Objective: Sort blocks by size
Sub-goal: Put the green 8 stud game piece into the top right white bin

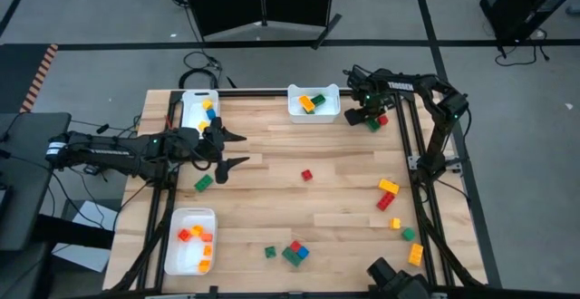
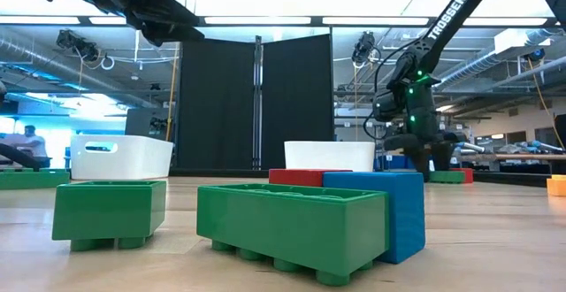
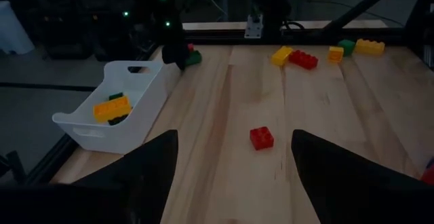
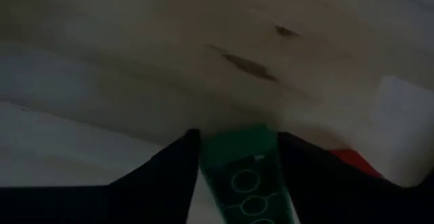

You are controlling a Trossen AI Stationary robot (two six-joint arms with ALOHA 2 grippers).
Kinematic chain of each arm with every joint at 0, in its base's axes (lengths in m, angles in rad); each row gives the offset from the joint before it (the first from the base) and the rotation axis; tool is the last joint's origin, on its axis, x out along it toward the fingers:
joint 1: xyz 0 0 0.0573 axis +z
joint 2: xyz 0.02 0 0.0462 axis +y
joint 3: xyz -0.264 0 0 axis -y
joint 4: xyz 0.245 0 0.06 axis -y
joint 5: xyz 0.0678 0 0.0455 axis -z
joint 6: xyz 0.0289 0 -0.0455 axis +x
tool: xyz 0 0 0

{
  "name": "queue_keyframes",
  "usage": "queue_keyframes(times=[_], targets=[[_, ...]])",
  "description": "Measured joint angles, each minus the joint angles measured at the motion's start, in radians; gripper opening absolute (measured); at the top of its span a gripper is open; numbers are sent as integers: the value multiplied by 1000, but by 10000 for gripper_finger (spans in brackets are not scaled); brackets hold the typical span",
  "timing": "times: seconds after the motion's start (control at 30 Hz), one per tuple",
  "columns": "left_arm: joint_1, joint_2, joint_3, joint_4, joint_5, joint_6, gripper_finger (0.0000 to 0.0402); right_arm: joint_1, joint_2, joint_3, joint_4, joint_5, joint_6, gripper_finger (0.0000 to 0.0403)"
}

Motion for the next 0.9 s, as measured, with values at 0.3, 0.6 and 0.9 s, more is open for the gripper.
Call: queue_keyframes(times=[0.3,0.6,0.9], targets=[[0,0,0,-1,0,0,298,3,-39,-11,-82,-4,-4,152],[0,0,0,-1,0,0,298,49,-126,-10,-106,-2,-18,158],[0,0,0,-1,0,0,298,159,-308,-9,-121,-2,-2,159]])
